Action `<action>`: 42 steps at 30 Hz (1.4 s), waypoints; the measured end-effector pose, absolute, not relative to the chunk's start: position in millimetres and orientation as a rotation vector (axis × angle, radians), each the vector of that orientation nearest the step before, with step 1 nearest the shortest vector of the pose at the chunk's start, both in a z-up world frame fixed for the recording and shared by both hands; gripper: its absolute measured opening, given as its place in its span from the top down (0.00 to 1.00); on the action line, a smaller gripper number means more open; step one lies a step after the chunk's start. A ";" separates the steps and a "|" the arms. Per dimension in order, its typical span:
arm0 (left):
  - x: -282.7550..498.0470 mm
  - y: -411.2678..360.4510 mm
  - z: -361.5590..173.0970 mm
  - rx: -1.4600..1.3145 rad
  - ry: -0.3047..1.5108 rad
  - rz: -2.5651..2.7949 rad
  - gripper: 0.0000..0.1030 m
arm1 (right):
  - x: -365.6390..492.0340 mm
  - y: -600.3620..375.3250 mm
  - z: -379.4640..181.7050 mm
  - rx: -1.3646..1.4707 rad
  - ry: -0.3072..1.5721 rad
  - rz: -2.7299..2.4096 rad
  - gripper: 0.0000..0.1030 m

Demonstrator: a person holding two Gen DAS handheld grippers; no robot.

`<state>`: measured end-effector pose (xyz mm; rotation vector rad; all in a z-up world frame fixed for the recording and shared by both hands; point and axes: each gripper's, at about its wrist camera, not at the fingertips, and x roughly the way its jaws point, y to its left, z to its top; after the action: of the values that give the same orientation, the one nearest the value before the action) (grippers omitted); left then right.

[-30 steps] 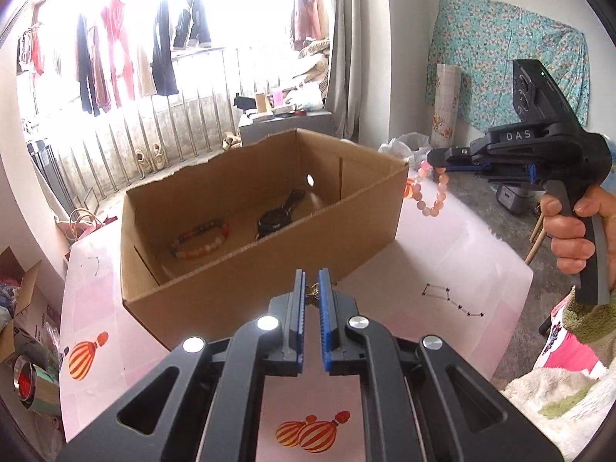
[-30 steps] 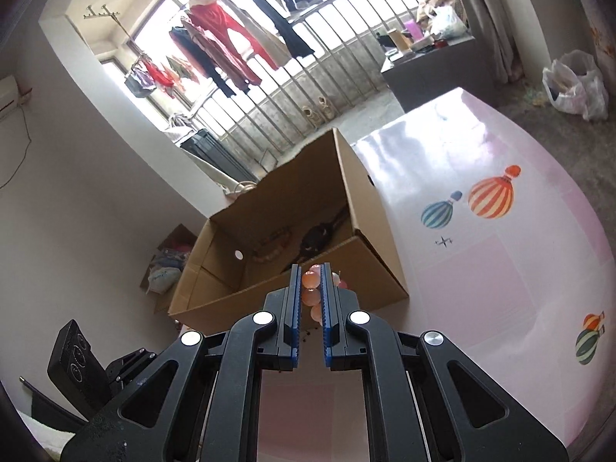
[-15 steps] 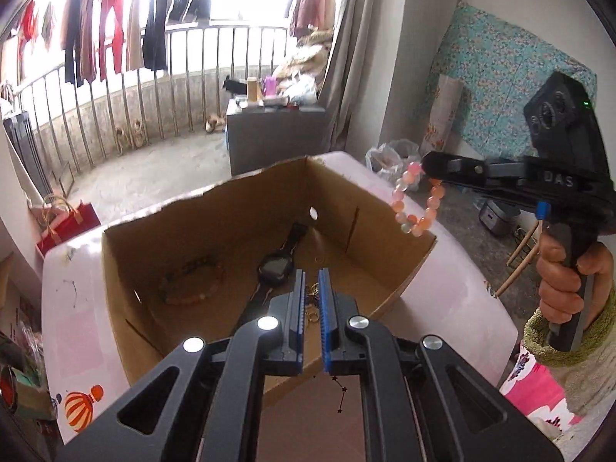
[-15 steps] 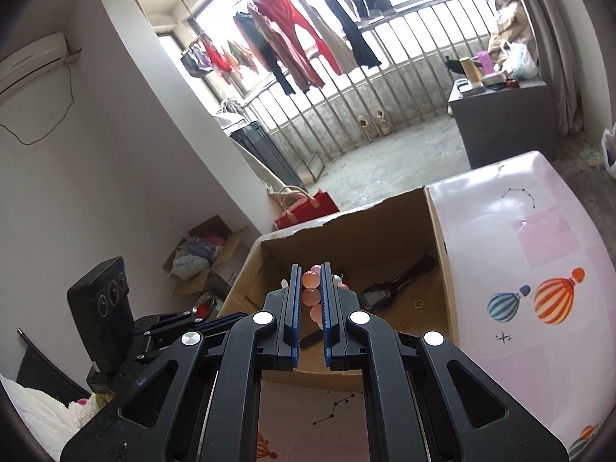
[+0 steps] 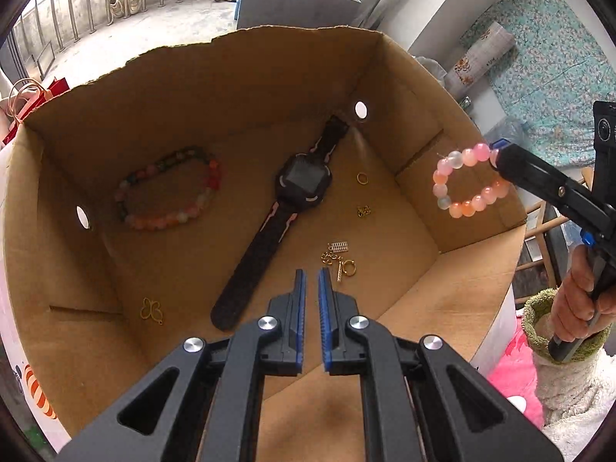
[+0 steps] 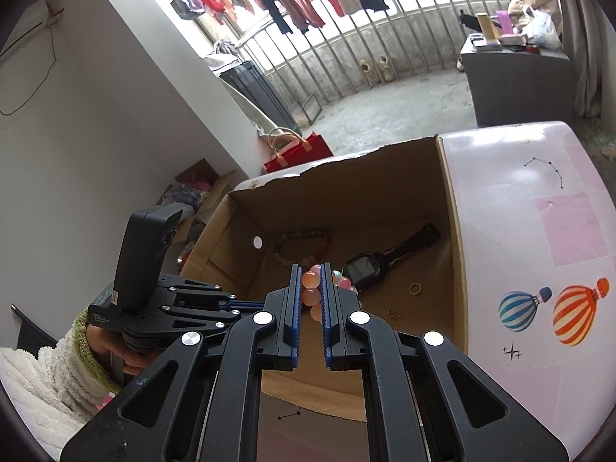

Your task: Organize jewelry

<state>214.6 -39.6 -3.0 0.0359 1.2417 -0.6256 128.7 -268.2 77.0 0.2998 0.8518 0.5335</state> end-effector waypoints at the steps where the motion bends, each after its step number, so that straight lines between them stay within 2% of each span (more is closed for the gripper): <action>1: 214.7 -39.7 -3.7 0.042 1.245 -0.621 0.94 | 128.7 -268.2 77.6 0.299 0.852 0.532 0.93; 5: 213.5 -29.8 -0.3 0.037 1.232 -0.605 0.94 | 128.2 -266.7 82.3 0.297 0.859 0.523 0.93; 10: 203.6 -11.8 20.4 -0.003 1.117 -0.568 0.92 | 129.7 -266.9 83.8 0.286 0.882 0.517 0.93; 16: 177.8 28.9 55.7 -0.078 0.939 -0.488 0.73 | 131.9 -264.9 77.9 0.260 0.948 0.477 0.92; 17: 172.3 36.6 60.7 -0.090 0.912 -0.470 0.66 | 130.5 -265.8 79.0 0.254 0.946 0.468 0.90; 26: 140.3 78.9 83.5 -0.131 0.800 -0.353 0.35 | 102.4 -278.6 106.6 0.194 0.828 0.304 0.89; 28: 138.1 87.2 78.9 -0.159 0.809 -0.332 0.26 | 96.2 -285.5 110.8 0.197 0.792 0.250 0.81; 29: 138.6 90.5 75.6 -0.178 0.817 -0.323 0.24 | 94.0 -288.9 110.9 0.197 0.778 0.211 0.70; 30: 138.2 94.8 70.6 -0.204 0.832 -0.316 0.23 | 92.2 -292.5 109.8 0.198 0.770 0.176 0.64; 34: 139.9 101.7 45.3 -0.288 0.903 -0.290 0.22 | 97.3 -307.8 86.9 0.270 0.840 0.150 0.51; 38: 146.9 100.1 16.0 -0.392 1.000 -0.330 0.22 | 110.7 -305.4 52.9 0.336 1.004 0.228 0.50; 42: 146.3 87.9 5.8 -0.477 1.019 -0.413 0.20 | 108.6 -292.5 54.6 0.269 1.015 0.214 0.48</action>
<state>146.3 87.9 5.8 -0.4767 1.0193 -0.4130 108.6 -292.5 54.6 0.2687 1.0152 0.2136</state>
